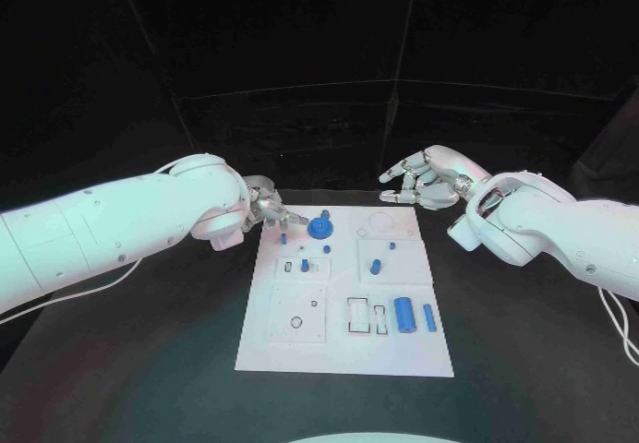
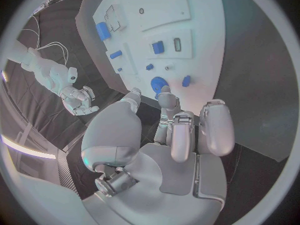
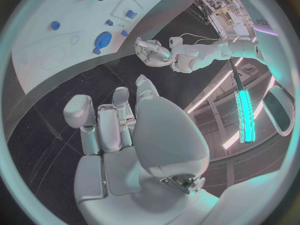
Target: Assemble the parts on the task board
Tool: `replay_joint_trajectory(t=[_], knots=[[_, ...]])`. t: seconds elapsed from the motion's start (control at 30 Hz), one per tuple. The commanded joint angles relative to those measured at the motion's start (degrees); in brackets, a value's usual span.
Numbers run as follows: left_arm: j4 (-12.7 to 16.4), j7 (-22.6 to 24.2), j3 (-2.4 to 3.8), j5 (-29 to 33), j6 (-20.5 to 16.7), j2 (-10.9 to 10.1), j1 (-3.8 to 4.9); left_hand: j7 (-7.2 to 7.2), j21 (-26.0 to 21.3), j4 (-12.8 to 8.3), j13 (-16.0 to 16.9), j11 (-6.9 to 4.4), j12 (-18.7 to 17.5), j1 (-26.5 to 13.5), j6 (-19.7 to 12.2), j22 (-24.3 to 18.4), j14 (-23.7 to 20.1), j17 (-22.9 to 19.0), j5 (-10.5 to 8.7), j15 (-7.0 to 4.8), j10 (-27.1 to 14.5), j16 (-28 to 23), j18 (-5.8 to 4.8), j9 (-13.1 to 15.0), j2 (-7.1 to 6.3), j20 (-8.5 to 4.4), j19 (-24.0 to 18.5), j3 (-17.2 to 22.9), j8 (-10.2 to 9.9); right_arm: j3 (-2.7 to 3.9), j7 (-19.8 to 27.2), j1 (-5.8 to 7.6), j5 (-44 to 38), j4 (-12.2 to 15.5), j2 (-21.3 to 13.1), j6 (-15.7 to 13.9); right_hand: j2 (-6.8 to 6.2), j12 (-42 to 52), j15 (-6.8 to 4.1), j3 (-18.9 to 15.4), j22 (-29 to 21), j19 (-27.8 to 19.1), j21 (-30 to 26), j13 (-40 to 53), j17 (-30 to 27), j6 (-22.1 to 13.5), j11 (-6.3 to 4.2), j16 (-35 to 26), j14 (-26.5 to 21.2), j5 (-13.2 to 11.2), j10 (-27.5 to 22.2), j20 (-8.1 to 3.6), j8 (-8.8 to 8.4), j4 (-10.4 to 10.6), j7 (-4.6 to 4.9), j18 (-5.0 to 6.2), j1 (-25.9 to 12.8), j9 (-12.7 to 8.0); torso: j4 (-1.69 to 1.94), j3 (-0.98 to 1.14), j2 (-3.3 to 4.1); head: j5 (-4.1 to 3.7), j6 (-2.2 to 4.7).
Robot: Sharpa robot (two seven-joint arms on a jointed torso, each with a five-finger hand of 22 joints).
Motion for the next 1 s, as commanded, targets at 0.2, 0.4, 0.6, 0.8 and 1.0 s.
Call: replay_joint_trajectory(t=[0.2,0.4,0.6,0.8,1.0], knots=[[-10.9,-0.6,0.13,0.4,9.4,4.7,0.94,0.21,-0.6,1.1,-0.2,0.11,-0.1,1.1,0.2,-0.6,6.0,15.1,-0.20,0.62,-0.5,0.2,1.13,-0.6,0.60,0.27,-0.5,-2.1,-0.6,0.03,0.3,0.10,-0.1,-0.2,0.5,0.1,0.31,-0.1,-0.19,-0.3,-0.1,-0.4,-0.4,0.0,0.0,-0.2,-0.17,-0.2,1.0,0.3,-0.2,-0.07,0.34,-0.2,-0.05,0.60,-0.2,-0.1,-0.12,-0.03,0.19,0.51,0.30],[-16.5,0.9,-0.54,-1.5,10.5,7.8,0.20,0.23,-0.7,1.3,-0.3,0.14,-0.1,2.0,0.4,-0.6,6.0,15.1,-0.18,0.65,-0.4,0.2,1.14,-0.8,1.43,0.36,-0.5,-2.7,-0.8,0.03,0.3,0.10,-0.1,-0.3,0.7,0.1,0.37,-0.2,-0.20,-0.3,0.0,-0.3,-0.4,0.0,0.0,-0.2,-0.17,-0.2,1.0,0.3,-0.2,-0.07,0.36,-0.2,-0.06,0.59,-0.1,-0.1,-0.13,-0.09,0.29,0.61,0.25],[-20.1,2.5,-0.99,-2.7,10.7,10.3,-0.93,0.20,-0.6,1.5,-0.2,0.12,0.1,2.7,0.8,-0.5,6.0,15.1,-0.18,0.66,-0.3,0.2,1.12,-1.0,2.12,0.41,-0.4,-3.2,-0.8,0.03,0.2,0.09,-0.2,-0.5,1.0,0.2,0.51,-0.2,-0.21,-0.2,0.0,-0.3,-0.4,-0.1,0.0,-0.2,-0.19,-0.2,1.1,0.4,-0.2,-0.07,0.41,-0.3,-0.07,0.59,0.1,-0.1,-0.19,-0.07,0.29,0.78,0.15],[-22.3,3.5,-1.14,-2.9,10.6,11.8,-1.73,0.14,-0.5,2.3,-0.2,0.08,0.2,2.6,1.1,-0.3,6.0,15.1,-0.20,0.63,-0.2,0.2,1.10,-1.2,2.46,0.41,-0.3,-4.5,-0.9,0.03,0.2,0.09,-0.2,-0.5,1.1,0.2,0.51,-0.2,-0.21,-0.2,0.0,-0.3,-0.4,-0.1,0.0,-0.2,-0.19,-0.2,1.1,0.4,-0.2,-0.07,0.41,-0.3,-0.07,0.59,0.1,-0.1,-0.17,-0.07,0.19,0.69,0.01],[-23.2,3.9,-1.22,-3.0,11.1,12.7,-2.13,0.12,-0.5,2.2,-0.3,0.05,0.3,3.5,1.2,-0.2,6.0,15.1,-0.18,0.61,-0.2,0.2,1.09,-1.4,2.78,0.40,-0.3,-5.0,-1.0,0.03,0.1,0.09,-0.3,-0.5,1.3,0.2,0.56,-0.1,-0.22,-0.2,0.0,-0.3,-0.4,-0.1,0.0,-0.2,-0.20,-0.2,1.1,0.4,-0.2,-0.07,0.43,-0.3,-0.07,0.59,0.2,-0.1,-0.06,-0.03,0.17,0.66,0.01]])
